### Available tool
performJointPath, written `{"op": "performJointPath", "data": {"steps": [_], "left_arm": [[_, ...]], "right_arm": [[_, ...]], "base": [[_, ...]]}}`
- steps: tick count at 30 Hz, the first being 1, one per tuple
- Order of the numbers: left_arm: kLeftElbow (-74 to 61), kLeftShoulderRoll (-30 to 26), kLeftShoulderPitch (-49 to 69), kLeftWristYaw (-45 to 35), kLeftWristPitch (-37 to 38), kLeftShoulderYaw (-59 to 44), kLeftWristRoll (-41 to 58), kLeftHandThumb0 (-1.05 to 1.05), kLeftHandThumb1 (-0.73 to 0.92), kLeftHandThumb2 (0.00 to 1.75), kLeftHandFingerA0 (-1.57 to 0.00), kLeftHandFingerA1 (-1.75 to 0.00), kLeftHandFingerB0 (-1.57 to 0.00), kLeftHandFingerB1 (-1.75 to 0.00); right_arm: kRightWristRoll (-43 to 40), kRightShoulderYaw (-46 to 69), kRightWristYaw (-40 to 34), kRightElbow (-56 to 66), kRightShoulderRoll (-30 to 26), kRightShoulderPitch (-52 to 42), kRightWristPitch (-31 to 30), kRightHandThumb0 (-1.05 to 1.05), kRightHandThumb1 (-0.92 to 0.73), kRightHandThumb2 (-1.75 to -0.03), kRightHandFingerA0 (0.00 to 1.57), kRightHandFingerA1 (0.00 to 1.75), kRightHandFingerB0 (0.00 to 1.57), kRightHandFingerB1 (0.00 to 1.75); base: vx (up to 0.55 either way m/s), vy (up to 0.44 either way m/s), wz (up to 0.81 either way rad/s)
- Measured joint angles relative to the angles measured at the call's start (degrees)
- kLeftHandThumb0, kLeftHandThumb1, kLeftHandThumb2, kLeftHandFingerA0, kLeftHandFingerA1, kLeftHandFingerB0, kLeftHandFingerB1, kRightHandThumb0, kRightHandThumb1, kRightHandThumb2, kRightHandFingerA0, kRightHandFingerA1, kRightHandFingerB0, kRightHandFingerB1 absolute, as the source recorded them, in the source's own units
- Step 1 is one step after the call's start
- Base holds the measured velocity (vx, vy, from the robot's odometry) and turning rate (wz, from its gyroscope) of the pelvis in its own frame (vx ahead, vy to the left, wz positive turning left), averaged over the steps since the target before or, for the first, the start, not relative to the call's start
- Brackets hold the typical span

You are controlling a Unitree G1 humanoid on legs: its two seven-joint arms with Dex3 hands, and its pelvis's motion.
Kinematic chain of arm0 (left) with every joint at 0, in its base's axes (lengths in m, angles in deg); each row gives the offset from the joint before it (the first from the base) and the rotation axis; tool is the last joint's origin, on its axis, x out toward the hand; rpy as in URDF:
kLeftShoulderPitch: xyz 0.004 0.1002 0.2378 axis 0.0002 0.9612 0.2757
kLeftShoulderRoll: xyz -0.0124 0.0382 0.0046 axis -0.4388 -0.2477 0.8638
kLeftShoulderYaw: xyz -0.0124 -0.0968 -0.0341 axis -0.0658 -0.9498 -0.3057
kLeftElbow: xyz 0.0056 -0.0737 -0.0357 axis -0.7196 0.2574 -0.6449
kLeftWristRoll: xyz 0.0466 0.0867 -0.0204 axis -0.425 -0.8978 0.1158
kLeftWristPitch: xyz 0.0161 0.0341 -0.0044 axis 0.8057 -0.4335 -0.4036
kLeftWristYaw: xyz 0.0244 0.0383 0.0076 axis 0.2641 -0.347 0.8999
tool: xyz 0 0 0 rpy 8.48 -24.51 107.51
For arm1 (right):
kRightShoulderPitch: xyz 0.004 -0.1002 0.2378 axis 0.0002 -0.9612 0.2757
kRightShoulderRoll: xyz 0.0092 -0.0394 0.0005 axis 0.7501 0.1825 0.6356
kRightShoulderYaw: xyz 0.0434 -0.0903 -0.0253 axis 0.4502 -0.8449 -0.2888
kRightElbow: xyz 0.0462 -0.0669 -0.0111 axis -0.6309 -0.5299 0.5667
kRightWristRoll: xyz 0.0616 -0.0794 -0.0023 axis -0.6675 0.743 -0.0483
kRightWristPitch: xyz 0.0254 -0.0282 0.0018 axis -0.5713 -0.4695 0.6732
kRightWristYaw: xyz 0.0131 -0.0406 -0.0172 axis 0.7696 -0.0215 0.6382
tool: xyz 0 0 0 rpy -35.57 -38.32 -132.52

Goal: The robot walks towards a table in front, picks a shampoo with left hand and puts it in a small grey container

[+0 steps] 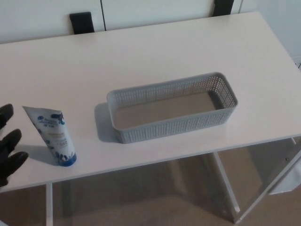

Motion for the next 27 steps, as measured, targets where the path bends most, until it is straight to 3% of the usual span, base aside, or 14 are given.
{"op": "performJointPath", "data": {"steps": [1,2,8,9,11,12,13,14,17,19,23,24,25,27], "left_arm": [[0.49,0.03,-0.32,0.03,-0.1,0.28,-0.42,-0.66,0.38,0.72,0.0,-0.09,0.0,0.0],[1.0,0.08,-0.66,0.06,-0.23,0.53,-0.78,-0.57,0.45,0.55,0.0,-0.03,0.0,0.0],[4.11,0.56,-2.58,-0.06,-0.59,1.12,-1.88,-0.67,0.38,0.72,0.0,-0.07,0.0,0.0],[4.57,0.64,-2.98,-0.08,-0.59,1.12,-1.98,-0.68,0.39,0.73,0.0,-0.07,0.0,0.0],[5.1,0.79,-3.57,-0.05,-0.59,1.14,-2.27,-0.67,0.38,0.72,0.0,-0.08,0.0,0.0],[5.21,0.86,-3.74,-0.03,-0.6,1.14,-2.48,-0.57,0.45,0.55,0.0,-0.06,0.0,0.0],[5.3,0.92,-3.89,0.0,-0.59,1.15,-2.67,-0.67,0.38,0.72,0.0,-0.08,0.0,0.0],[5.36,0.99,-4.06,0.04,-0.6,1.19,-2.84,-0.57,0.44,0.55,0.0,-0.04,0.0,0.0],[5.55,1.17,-4.48,0.22,-0.61,1.3,-3.21,-0.56,0.44,0.54,0.0,-0.05,0.0,0.0],[5.51,1.26,-4.65,0.49,-0.6,1.49,-3.62,-0.62,0.37,0.69,0.0,-0.09,0.0,0.0],[4.55,2.24,-4.73,1.18,-0.57,2.11,-4.37,-0.63,0.37,0.71,0.0,-0.09,0.0,0.0],[4.21,2.43,-4.73,1.3,-0.57,2.26,-4.53,-0.64,0.38,0.72,0.0,-0.09,0.0,0.0],[3.72,2.64,-4.73,1.52,-0.59,2.52,-4.85,-0.64,0.38,0.72,0.0,-0.09,0.0,0.0],[2.76,3.09,-4.72,2.03,-0.64,3.16,-5.46,-0.65,0.38,0.73,0.0,-0.1,0.0,0.0]], "right_arm": [[0.0,0.03,0.0,-0.01,0.0,-0.02,0.0,-0.3,-0.72,-0.61,0.68,0.45,0.51,0.39],[0.0,0.05,0.0,-0.04,0.0,-0.03,0.0,-0.3,-0.73,-0.61,0.67,0.45,0.51,0.39],[-0.07,0.44,0.09,-0.07,0.0,-0.14,-0.01,-0.29,-0.71,-0.61,0.65,0.45,0.5,0.39],[-0.1,0.55,0.13,-0.04,0.0,-0.2,-0.01,-0.36,-0.61,-0.79,0.63,0.56,0.47,0.5],[-0.15,0.68,0.19,0.06,0.0,-0.28,0.0,-0.37,-0.62,-0.79,0.63,0.56,0.48,0.5],[-0.17,0.71,0.2,0.09,0.0,-0.34,0.0,-0.37,-0.62,-0.79,0.62,0.55,0.47,0.49],[-0.2,0.72,0.21,0.1,0.0,-0.4,0.0,-0.36,-0.62,-0.79,0.61,0.55,0.47,0.49],[-0.22,0.72,0.22,0.09,0.0,-0.41,0.0,-0.36,-0.62,-0.78,0.61,0.54,0.47,0.49],[-0.25,0.72,0.22,0.05,0.0,-0.43,0.0,-0.37,-0.61,-0.78,0.6,0.54,0.45,0.48],[-0.29,0.73,0.22,0.05,0.0,-0.42,-0.03,-0.37,-0.61,-0.78,0.61,0.55,0.45,0.48],[-0.44,0.78,0.23,0.29,0.0,-0.49,-0.05,-0.31,-0.72,-0.61,0.65,0.44,0.49,0.38],[-0.46,0.8,0.24,0.3,0.0,-0.49,-0.04,-0.37,-0.61,-0.79,0.6,0.55,0.46,0.49],[-0.48,0.83,0.24,0.29,0.0,-0.47,-0.04,-0.29,-0.71,-0.6,0.64,0.44,0.5,0.38],[-0.52,0.92,0.25,0.23,0.0,-0.4,-0.03,-0.29,-0.71,-0.6,0.63,0.44,0.49,0.38]], "base": [[0.0,0.0,0.0],[0.0,0.0,0.0],[0.0,0.0,0.0],[0.0,0.0,0.0],[0.0,0.0,0.0],[0.0,0.0,0.0],[0.0,0.0,0.0],[0.0,0.0,0.0],[0.0,0.0,0.0],[0.0,0.0,0.0],[0.0,0.0,0.0],[0.0,0.0,0.0],[0.0,0.0,0.0],[0.0,0.0,0.0]]}}
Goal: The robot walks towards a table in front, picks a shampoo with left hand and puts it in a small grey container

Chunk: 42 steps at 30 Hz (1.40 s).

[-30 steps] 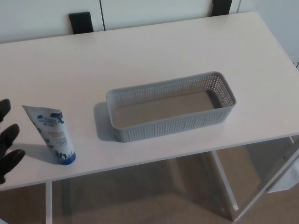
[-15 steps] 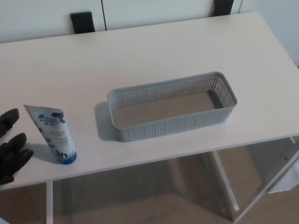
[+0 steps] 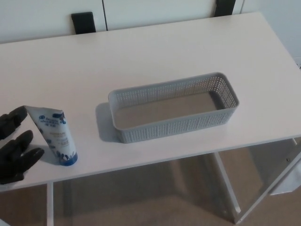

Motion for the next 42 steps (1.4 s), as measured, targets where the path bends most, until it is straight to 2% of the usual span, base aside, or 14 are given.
{"op": "performJointPath", "data": {"steps": [1,4,11,12,18,21,22,25,26,28,30,31,37,42], "left_arm": [[-0.48,0.28,0.02,0.27,-0.01,0.31,-0.34,-0.64,0.38,0.73,0.0,-0.11,0.0,0.0],[-2.12,1.09,0.41,0.92,-0.01,1.25,-1.2,-0.63,0.38,0.72,0.0,-0.11,0.0,0.0],[-6.3,2.34,2.01,2.14,-0.11,3.55,-3.02,-0.62,0.38,0.72,0.0,-0.09,0.0,0.0],[-6.91,2.55,2.04,2.26,-0.34,4.03,-3.24,-0.62,0.38,0.73,0.0,-0.1,0.0,0.0],[-7.57,4.54,-0.16,3.92,-2.09,6.37,-4.68,-0.61,0.37,0.72,-0.04,-0.35,0.0,-0.04],[-7.02,6.21,-2.68,5.73,-4.17,7.49,-5.39,-0.66,0.4,0.75,-0.39,-0.54,0.0,-0.04],[-6.37,6.7,-3.82,6.52,-4.78,7.93,-5.85,-0.56,0.4,0.7,-0.76,-0.67,-0.05,-0.23],[-3.01,9.06,-7.92,9.4,-6.42,8.56,-7.11,-0.2,0.48,0.93,-1.01,-1.0,-0.13,-0.49],[-2.23,9.6,-8.5,9.91,-6.62,8.62,-7.26,-0.21,0.72,0.61,-1.02,-1.15,-0.34,-0.37],[2.28,12.07,-12.1,12.43,-7.05,8.54,-7.82,-0.05,0.78,0.75,-1.03,-1.38,-0.77,-0.6],[6.07,13.38,-15.28,14.2,-6.98,8.43,-8.41,-0.05,0.75,0.82,-1.05,-1.39,-0.85,-0.66],[7.79,13.81,-16.63,14.93,-6.86,8.41,-8.63,-0.07,0.69,0.93,-1.05,-1.42,-0.9,-0.77],[17.98,16.24,-24.41,21.05,-4.38,8.43,-11.0,-0.07,0.73,0.93,-0.97,-1.6,-0.82,-1.16],[19.02,17.76,-25.49,25.72,-2.86,7.33,-13.09,-0.08,0.73,0.88,-0.94,-1.62,-0.81,-1.13]], "right_arm": [[-0.02,0.07,0.01,-0.04,0.0,0.09,0.0,-0.37,-0.63,-0.79,0.61,0.54,0.46,0.48],[0.1,-0.19,-0.01,-0.05,0.0,0.31,0.0,-0.29,-0.71,-0.61,0.7,0.47,0.5,0.39],[0.16,-0.35,-0.04,-0.29,-0.01,0.56,0.02,-0.36,-0.62,-0.79,0.66,0.56,0.48,0.49],[0.18,-0.38,-0.04,-0.34,-0.02,0.6,0.02,-0.28,-0.71,-0.61,0.7,0.46,0.5,0.38],[0.19,-0.38,-0.05,-0.22,-0.02,0.56,0.02,-0.38,-0.62,-0.79,0.63,0.55,0.47,0.49],[0.15,-0.31,-0.05,-0.18,-0.02,0.45,0.02,-0.38,-0.62,-0.8,0.63,0.55,0.47,0.49],[0.15,-0.32,-0.04,-0.14,-0.02,0.48,0.02,-0.29,-0.72,-0.61,0.68,0.45,0.5,0.39],[0.14,-0.34,-0.05,0.06,-0.02,0.59,0.03,-0.37,-0.62,-0.79,0.65,0.57,0.46,0.49],[0.14,-0.34,-0.05,0.09,-0.02,0.62,0.03,-0.37,-0.62,-0.79,0.65,0.57,0.46,0.49],[0.13,-0.34,-0.04,0.14,0.0,0.66,0.03,-0.35,-0.63,-0.79,0.63,0.55,0.46,0.49],[0.13,-0.36,-0.04,0.29,0.0,0.81,0.04,-0.28,-0.72,-0.61,0.68,0.46,0.49,0.39],[0.12,-0.36,-0.04,0.39,0.0,0.92,0.04,-0.37,-0.62,-0.78,0.62,0.55,0.46,0.48],[0.1,-0.31,0.0,0.95,-0.01,1.89,0.04,-0.35,-0.63,-0.79,0.63,0.56,0.47,0.49],[-0.02,-0.07,0.08,1.47,-0.18,3.11,0.01,-0.27,-0.71,-0.61,0.67,0.46,0.49,0.39]], "base": [[0.0,0.0,0.0],[0.0,0.0,0.0],[0.0,0.0,0.0],[0.0,0.0,0.0],[0.0,0.0,0.0],[0.0,0.0,0.0],[0.0,0.0,0.0],[0.0,0.0,0.0],[0.0,0.0,0.0],[0.0,0.0,0.0],[0.0,0.0,0.0],[0.0,0.0,0.0],[0.0,0.0,0.0],[0.0,0.0,0.0]]}}
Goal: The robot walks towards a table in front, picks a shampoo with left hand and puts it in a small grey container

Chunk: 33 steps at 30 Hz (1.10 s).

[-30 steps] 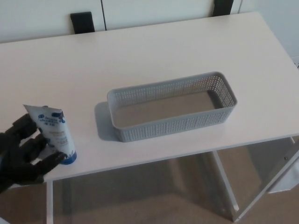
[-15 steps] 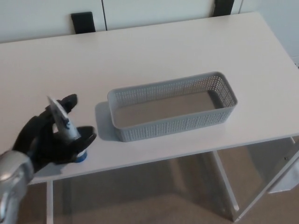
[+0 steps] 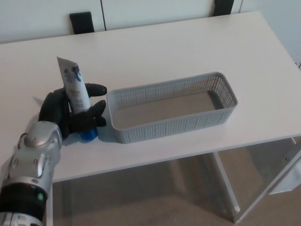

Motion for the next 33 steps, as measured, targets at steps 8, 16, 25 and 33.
{"op": "performJointPath", "data": {"steps": [8,16,25,33], "left_arm": [[-14.17,-0.23,4.86,2.17,-0.36,-1.63,-0.94,-0.1,0.79,0.73,-1.01,-1.45,-0.86,-0.84],[-32.84,-4.6,5.43,2.23,-0.66,-0.85,-3.6,-0.14,0.76,0.63,-1.13,-1.26,-0.86,-0.73],[-47.66,-8.68,-1.73,1.96,-2.58,8.89,-11.79,-0.08,0.75,0.63,-0.98,-1.33,-0.88,-0.72],[-40.63,-6.25,-16.1,-0.4,-6.61,24.83,-19.15,-0.18,0.75,0.63,-0.76,-1.59,-0.81,-0.87]], "right_arm": [[-0.05,0.27,0.39,-0.41,-0.67,0.67,-0.03,-0.38,-0.61,-0.79,0.65,0.57,0.48,0.5],[0.06,-0.07,0.46,-0.67,-0.67,0.5,-0.04,-0.29,-0.7,-0.6,0.7,0.47,0.53,0.4],[0.08,-0.25,0.64,-0.82,-0.67,0.74,-0.04,-0.3,-0.71,-0.6,0.68,0.46,0.52,0.39],[0.16,-0.6,1.08,-0.75,-0.7,0.72,-0.13,-0.3,-0.71,-0.6,0.68,0.46,0.52,0.39]], "base": [[0.0,0.0,0.0],[0.0,0.0,0.0],[0.0,0.0,0.0],[0.0,0.0,0.0]]}}
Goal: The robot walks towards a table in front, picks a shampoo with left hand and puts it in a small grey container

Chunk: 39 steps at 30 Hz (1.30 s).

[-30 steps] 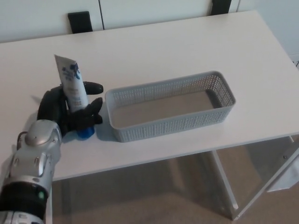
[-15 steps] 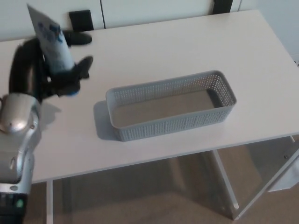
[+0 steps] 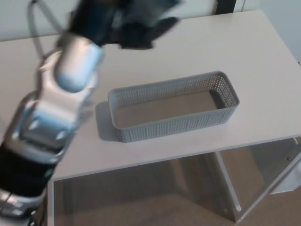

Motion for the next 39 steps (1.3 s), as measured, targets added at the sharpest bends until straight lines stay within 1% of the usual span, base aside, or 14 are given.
{"op": "performJointPath", "data": {"steps": [2,3,4,5,6,7,12,15,24,25,28,29,37,39], "left_arm": [[3.99,1.26,-2.7,-0.92,-1.09,3.48,-1.6,-0.12,0.75,0.65,-0.76,-1.56,-0.77,-1.02],[6.84,2.18,-4.41,-1.71,-2.21,5.67,-2.65,-0.1,0.74,0.67,-0.77,-1.48,-0.77,-0.95],[8.73,3.01,-5.39,-2.28,-3.2,6.95,-3.37,-0.1,0.74,0.67,-0.77,-1.48,-0.77,-0.95],[10.48,3.73,-6.27,-2.85,-4.09,7.92,-3.83,-0.1,0.74,0.68,-0.91,-1.33,-0.79,-0.89],[11.89,4.26,-6.91,-3.32,-4.68,8.53,-4.15,-0.1,0.73,0.63,-0.92,-1.23,-0.81,-0.81],[13.69,4.9,-7.56,-3.95,-5.41,9.03,-4.47,-0.14,0.75,0.62,-1.03,-1.1,-0.82,-0.62],[22.96,6.35,-10.51,-8.08,-7.73,9.77,-5.05,-0.11,0.75,0.63,-1.09,-1.21,-0.85,-0.7],[24.89,6.29,-10.6,-9.93,-8.27,9.35,-5.19,-0.1,0.76,0.66,-1.16,-1.16,-0.83,-0.75],[26.62,5.17,-8.04,-14.44,-8.92,7.8,-5.45,-0.13,0.78,0.63,-1.06,-1.22,-0.79,-0.76],[26.63,5.14,-7.6,-14.83,-9.13,7.62,-5.49,-0.14,0.74,0.62,-1.07,-1.21,-0.79,-0.73],[26.88,5.14,-7.35,-15.52,-9.52,7.14,-5.62,-0.15,0.78,0.63,-1.1,-1.22,-0.81,-0.75],[26.98,5.14,-7.35,-15.59,-9.56,7.06,-5.64,-0.15,0.79,0.63,-1.12,-1.23,-0.83,-0.77],[27.27,5.14,-6.33,-16.18,-9.66,6.67,-6.64,-0.16,0.83,0.66,-1.12,-1.25,-0.84,-0.75],[27.38,5.14,-6.33,-16.2,-9.66,6.67,-6.85,-0.15,0.81,0.65,-1.14,-1.16,-0.89,-0.65]], "right_arm": [[0.03,-0.08,0.23,0.03,-0.11,-0.1,-0.01,-0.29,-0.71,-0.6,0.67,0.46,0.51,0.39],[0.02,-0.09,0.4,0.11,-0.23,-0.07,-0.03,-0.37,-0.61,-0.78,0.63,0.56,0.47,0.49],[0.0,-0.04,0.53,0.16,-0.32,-0.08,-0.06,-0.37,-0.61,-0.78,0.63,0.56,0.47,0.49],[-0.02,0.0,0.67,0.17,-0.38,-0.09,-0.1,-0.37,-0.6,-0.79,0.66,0.58,0.48,0.5],[-0.04,0.04,0.77,0.21,-0.4,-0.07,-0.14,-0.38,-0.61,-0.8,0.66,0.58,0.48,0.5],[-0.07,0.09,0.87,0.34,-0.42,-0.03,-0.19,-0.3,-0.71,-0.6,0.68,0.46,0.52,0.39],[-0.04,0.03,1.06,0.52,-0.5,0.21,-0.35,-0.31,-0.72,-0.6,0.68,0.46,0.51,0.39],[0.04,-0.15,1.13,0.53,-0.75,0.31,-0.36,-0.3,-0.71,-0.6,0.68,0.46,0.52,0.39],[0.38,-1.01,1.42,-0.03,-0.86,0.52,-0.43,-0.31,-0.72,-0.61,0.67,0.46,0.51,0.39],[0.43,-1.13,1.49,0.0,-0.86,0.37,-0.43,-0.39,-0.62,-0.81,0.62,0.57,0.46,0.5],[0.4,-1.14,1.81,0.29,-0.87,-0.01,-0.43,-0.38,-0.62,-0.81,0.62,0.56,0.46,0.5],[0.39,-1.13,1.85,0.34,-0.87,-0.05,-0.44,-0.3,-0.73,-0.62,0.66,0.46,0.48,0.39],[0.61,-1.68,2.55,0.61,-1.01,0.03,-0.87,-0.3,-0.74,-0.62,0.63,0.45,0.47,0.38],[0.6,-1.67,2.79,0.58,-1.05,0.17,-0.95,-0.32,-0.73,-0.62,0.64,0.45,0.47,0.38]], "base": [[0.0,0.0,0.0],[0.0,0.0,0.0],[0.0,0.0,0.0],[0.0,0.0,0.0],[0.0,0.0,0.0],[0.0,0.0,0.0],[0.0,0.0,0.0],[0.0,0.0,0.0],[0.0,0.0,0.0],[0.0,0.0,0.0],[0.0,0.0,0.0],[0.0,0.0,0.0],[0.0,0.0,0.0],[0.0,0.0,0.0]]}}
